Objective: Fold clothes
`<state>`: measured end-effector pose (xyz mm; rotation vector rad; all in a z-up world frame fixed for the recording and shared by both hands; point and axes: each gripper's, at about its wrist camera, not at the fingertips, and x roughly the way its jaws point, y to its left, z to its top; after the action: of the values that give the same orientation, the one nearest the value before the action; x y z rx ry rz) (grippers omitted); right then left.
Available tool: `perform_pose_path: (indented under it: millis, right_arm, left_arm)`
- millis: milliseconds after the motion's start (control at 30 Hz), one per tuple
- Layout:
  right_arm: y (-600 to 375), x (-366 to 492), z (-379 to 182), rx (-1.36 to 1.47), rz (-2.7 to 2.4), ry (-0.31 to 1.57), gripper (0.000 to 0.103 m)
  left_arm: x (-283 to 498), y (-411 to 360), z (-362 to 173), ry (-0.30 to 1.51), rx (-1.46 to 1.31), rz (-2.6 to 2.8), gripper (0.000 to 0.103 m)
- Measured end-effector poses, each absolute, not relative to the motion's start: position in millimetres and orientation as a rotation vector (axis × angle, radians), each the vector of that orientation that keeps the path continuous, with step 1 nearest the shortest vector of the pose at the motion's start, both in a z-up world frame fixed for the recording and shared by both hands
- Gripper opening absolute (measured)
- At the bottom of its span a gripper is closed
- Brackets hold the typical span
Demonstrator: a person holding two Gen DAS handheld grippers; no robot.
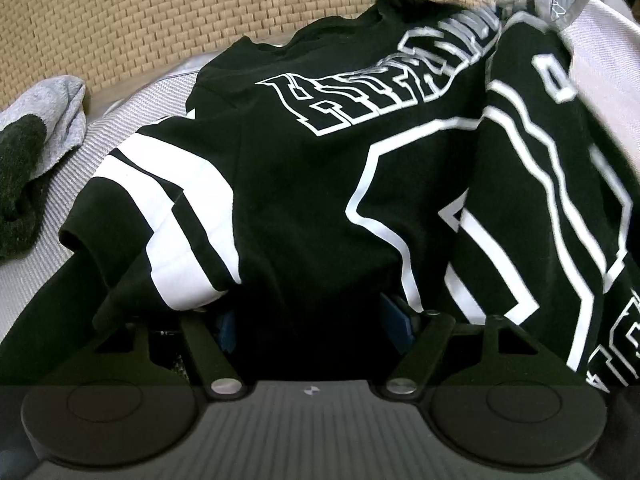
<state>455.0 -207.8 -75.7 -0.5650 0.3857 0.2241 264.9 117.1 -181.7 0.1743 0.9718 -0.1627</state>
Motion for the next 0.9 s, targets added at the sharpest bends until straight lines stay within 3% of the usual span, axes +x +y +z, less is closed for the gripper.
perform_pose_path:
  millis: [167, 233, 367, 433, 500, 700, 900]
  right_arm:
    - [-234, 453, -95, -0.457, 0.307, 0.531, 0.004]
    - [-241, 448, -109, -0.427, 0.342, 0.583, 0.018]
    - [-248, 435, -133, -0.382, 0.399, 0.651, 0.034]
    - [-253, 430, -142, -0.369, 0.43, 0.674, 0.056]
    - [-258, 426, -149, -0.361, 0.457, 0.697, 0.066]
    - [-256, 425, -176, -0.449, 0.41, 0.725, 0.066]
    - [-244, 441, -188, -0.343, 0.439, 0.726, 0.066]
  left_arm:
    - [263, 116, -181, 0.969, 0.174, -0.158, 0.073]
    - [263, 116, -181, 0.967, 0.174, -0.157, 0.073]
    - [264, 115, -181, 0.969, 0.174, -0.154, 0.073]
    - [264, 115, -181, 0.97, 0.174, -0.154, 0.073]
    - [264, 116, -181, 0.97, 0.175, -0.154, 0.073]
    - [264, 116, -181, 0.968, 0.174, -0.153, 0.073]
    - [264, 114, -180, 0.967, 0.173, -0.148, 0.074]
